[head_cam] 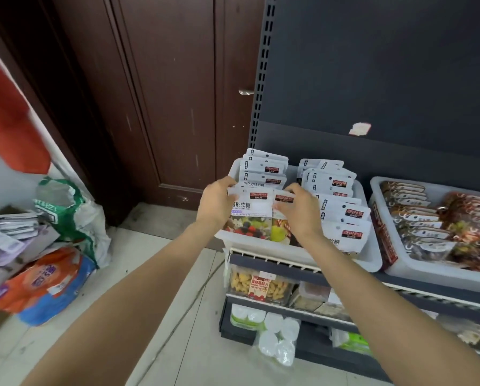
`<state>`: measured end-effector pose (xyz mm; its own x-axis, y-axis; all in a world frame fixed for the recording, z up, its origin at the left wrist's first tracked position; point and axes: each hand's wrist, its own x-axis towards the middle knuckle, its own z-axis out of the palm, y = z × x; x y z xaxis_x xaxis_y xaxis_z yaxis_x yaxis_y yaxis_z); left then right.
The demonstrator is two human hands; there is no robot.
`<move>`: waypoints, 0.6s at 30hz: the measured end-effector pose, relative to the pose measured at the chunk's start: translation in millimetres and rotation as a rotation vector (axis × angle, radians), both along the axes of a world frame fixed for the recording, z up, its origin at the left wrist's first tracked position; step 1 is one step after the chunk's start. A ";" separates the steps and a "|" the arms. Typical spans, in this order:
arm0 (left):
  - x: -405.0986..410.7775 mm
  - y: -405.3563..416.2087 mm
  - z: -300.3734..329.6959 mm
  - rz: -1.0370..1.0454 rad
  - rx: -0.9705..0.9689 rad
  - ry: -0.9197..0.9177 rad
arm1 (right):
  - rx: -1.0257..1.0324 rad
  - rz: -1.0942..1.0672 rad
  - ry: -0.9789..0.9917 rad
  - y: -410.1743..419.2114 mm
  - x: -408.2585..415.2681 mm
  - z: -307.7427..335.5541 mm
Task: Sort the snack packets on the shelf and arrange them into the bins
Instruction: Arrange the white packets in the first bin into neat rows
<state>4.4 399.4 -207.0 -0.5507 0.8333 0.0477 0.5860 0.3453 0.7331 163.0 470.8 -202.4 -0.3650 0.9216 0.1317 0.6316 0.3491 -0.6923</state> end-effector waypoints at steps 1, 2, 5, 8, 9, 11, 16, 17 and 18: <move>0.5 2.8 -3.7 0.012 -0.024 -0.090 | -0.035 -0.023 0.025 -4.8 -5.2 -5.6; 2.2 3.9 -6.7 0.010 -0.046 -0.196 | -0.101 -0.030 0.043 -12.2 -9.1 -11.7; 5.1 7.3 -11.4 -0.051 -0.039 -0.494 | -0.314 -0.008 0.164 -19.3 -14.9 -22.2; 10.4 8.1 -8.2 -0.170 0.014 -0.697 | -0.422 -0.023 0.313 -12.7 -17.4 -22.0; 11.8 7.9 -9.6 -0.209 0.022 -0.724 | -0.437 -0.025 0.300 -12.4 -19.0 -20.9; 9.6 7.3 -10.0 -0.243 0.059 -0.756 | -0.441 -0.007 0.250 -12.4 -21.4 -20.0; -1.4 11.2 -2.5 -0.210 0.175 -0.823 | -0.481 -0.025 0.323 -10.0 -20.8 -18.1; -1.1 13.4 -4.5 -0.193 0.170 -0.806 | -0.495 -0.018 0.355 -11.7 -21.8 -18.2; -0.1 14.9 -5.2 -0.191 0.156 -0.791 | -0.505 -0.003 0.375 -14.3 -23.1 -18.9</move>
<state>4.2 414.3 -212.3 -0.3195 0.9320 -0.1714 -0.0847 0.1521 0.9847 139.9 456.4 -221.3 -0.3755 0.9045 -0.2019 0.3145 -0.0806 -0.9458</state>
